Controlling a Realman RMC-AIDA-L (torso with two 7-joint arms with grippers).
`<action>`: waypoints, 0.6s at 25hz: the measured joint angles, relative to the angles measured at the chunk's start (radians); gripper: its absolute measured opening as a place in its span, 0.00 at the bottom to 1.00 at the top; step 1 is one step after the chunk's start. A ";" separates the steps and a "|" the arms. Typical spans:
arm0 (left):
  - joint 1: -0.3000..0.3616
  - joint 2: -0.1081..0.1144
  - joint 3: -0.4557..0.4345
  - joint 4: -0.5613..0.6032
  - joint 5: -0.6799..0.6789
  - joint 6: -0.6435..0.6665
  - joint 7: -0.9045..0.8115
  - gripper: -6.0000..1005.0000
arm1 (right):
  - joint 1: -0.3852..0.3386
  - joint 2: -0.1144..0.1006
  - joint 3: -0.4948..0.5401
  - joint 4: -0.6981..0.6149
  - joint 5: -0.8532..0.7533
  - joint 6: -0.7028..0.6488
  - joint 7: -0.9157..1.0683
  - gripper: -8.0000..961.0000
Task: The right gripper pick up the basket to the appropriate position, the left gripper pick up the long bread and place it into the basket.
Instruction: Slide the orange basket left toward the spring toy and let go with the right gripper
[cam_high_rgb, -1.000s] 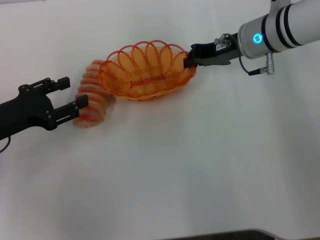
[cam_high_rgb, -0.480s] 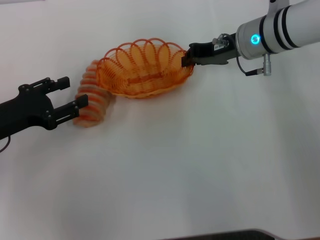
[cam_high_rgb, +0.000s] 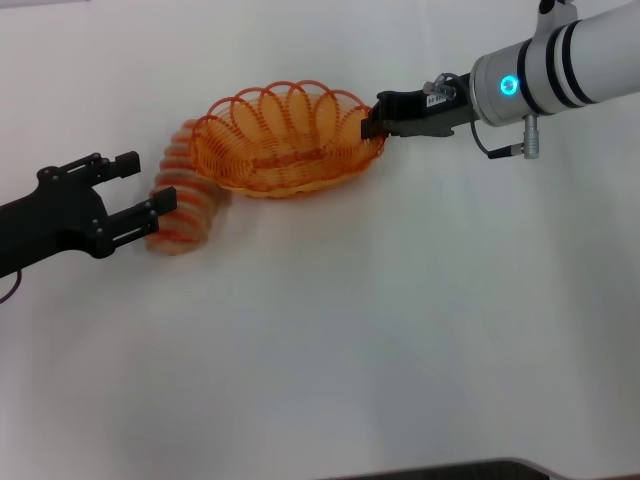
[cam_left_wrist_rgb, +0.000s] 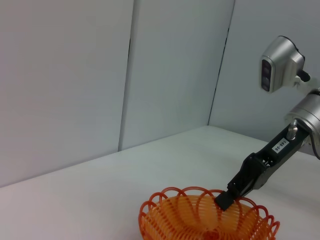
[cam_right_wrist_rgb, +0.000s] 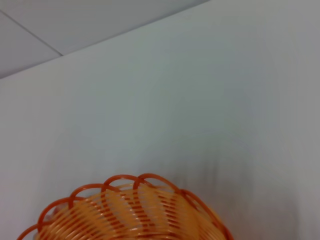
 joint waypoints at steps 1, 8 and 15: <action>0.000 0.000 0.000 0.000 0.000 0.000 0.000 0.67 | 0.000 0.000 0.000 0.000 0.000 0.000 0.000 0.10; -0.002 0.000 0.000 0.000 0.006 0.000 0.000 0.67 | -0.004 -0.001 0.000 0.002 0.014 -0.002 -0.002 0.10; -0.002 0.000 0.000 0.000 0.006 0.000 0.000 0.67 | -0.010 -0.004 0.000 0.003 0.034 -0.014 -0.007 0.10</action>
